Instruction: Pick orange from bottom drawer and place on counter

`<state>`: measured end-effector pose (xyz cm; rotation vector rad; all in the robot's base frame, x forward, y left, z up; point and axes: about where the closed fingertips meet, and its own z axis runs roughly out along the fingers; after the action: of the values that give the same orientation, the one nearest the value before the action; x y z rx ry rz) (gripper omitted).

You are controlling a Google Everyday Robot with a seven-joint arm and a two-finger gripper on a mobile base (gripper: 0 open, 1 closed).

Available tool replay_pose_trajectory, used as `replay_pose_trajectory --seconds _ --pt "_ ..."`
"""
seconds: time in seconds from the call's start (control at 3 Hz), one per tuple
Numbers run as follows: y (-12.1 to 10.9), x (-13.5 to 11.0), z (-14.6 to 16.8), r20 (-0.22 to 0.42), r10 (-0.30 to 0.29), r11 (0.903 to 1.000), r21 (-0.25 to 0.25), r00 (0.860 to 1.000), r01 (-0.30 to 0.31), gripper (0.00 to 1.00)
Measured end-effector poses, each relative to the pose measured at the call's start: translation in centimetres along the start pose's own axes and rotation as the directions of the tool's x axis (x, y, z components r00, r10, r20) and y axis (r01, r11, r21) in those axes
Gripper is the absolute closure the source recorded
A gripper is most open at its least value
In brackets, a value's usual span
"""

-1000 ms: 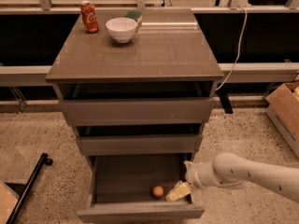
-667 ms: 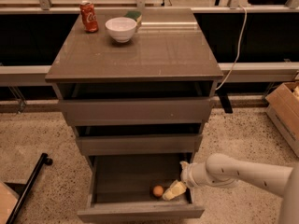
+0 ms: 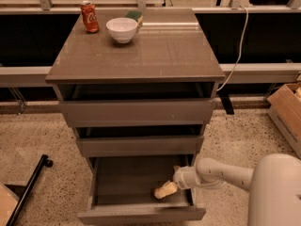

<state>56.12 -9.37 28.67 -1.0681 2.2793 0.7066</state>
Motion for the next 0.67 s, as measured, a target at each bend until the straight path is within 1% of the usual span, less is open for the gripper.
replay_pose_trajectory --seconds 0.33,0.67 --pt "-0.59 0.29 0.58 0.007 0.010 0.9999 0.006 1.000 -0.010 0.00" --pt "-0.05 -0.01 0.86 0.004 -0.006 0.9998 0.018 1.000 0.006 0.00"
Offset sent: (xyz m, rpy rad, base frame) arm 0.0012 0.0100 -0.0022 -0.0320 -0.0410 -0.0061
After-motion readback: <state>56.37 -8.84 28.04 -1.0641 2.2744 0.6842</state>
